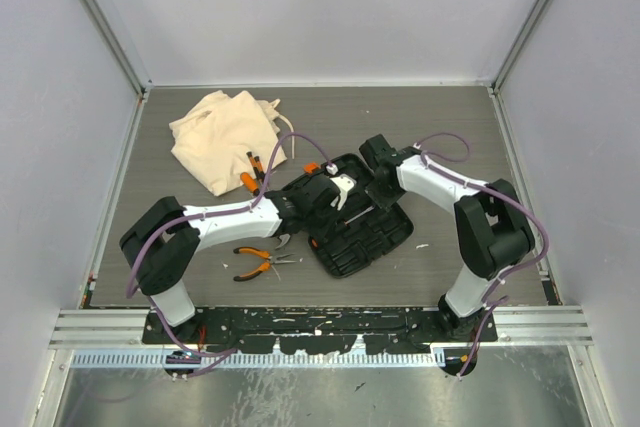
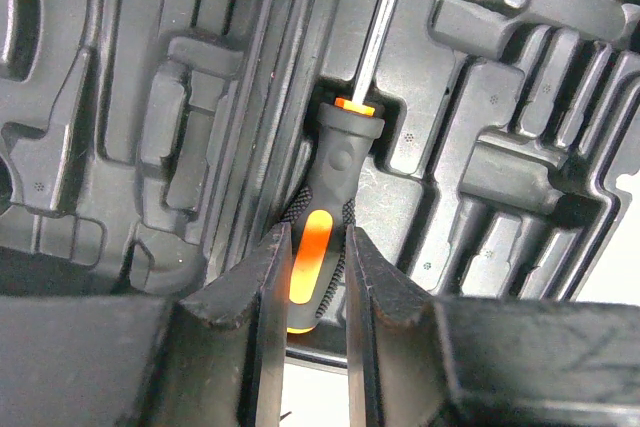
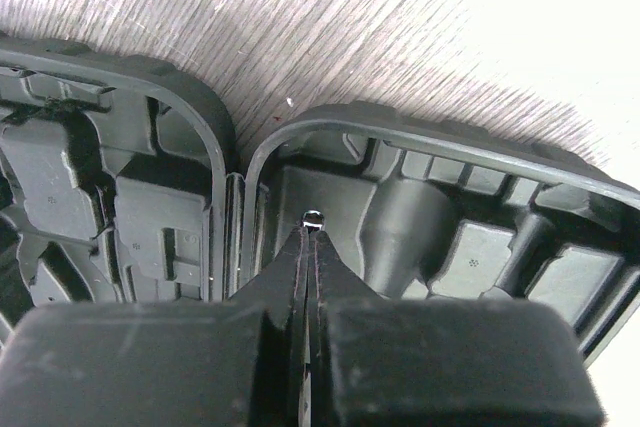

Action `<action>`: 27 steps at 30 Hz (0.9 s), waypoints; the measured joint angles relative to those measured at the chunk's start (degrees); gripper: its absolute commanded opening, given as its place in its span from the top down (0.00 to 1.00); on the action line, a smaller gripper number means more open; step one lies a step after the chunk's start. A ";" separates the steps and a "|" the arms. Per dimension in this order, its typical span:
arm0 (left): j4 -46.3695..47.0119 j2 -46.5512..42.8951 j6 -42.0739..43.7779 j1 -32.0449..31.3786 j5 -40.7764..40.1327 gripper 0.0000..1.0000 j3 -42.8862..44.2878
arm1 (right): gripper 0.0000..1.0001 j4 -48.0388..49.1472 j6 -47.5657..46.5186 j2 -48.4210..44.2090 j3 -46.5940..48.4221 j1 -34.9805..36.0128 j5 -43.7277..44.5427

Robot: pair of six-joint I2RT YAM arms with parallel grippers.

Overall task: Sort the tools into containers
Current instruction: Adjust the screwdriver in the storage box.

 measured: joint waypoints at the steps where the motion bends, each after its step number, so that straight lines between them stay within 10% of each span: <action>1: -0.02 0.00 0.02 0.00 0.00 0.84 0.00 | 1.00 -0.15 -0.04 0.17 0.17 0.00 -0.04; 27: -0.09 -0.02 0.35 -0.17 -0.02 0.84 0.13 | 1.00 -0.94 -1.51 3.96 0.26 -0.68 -6.49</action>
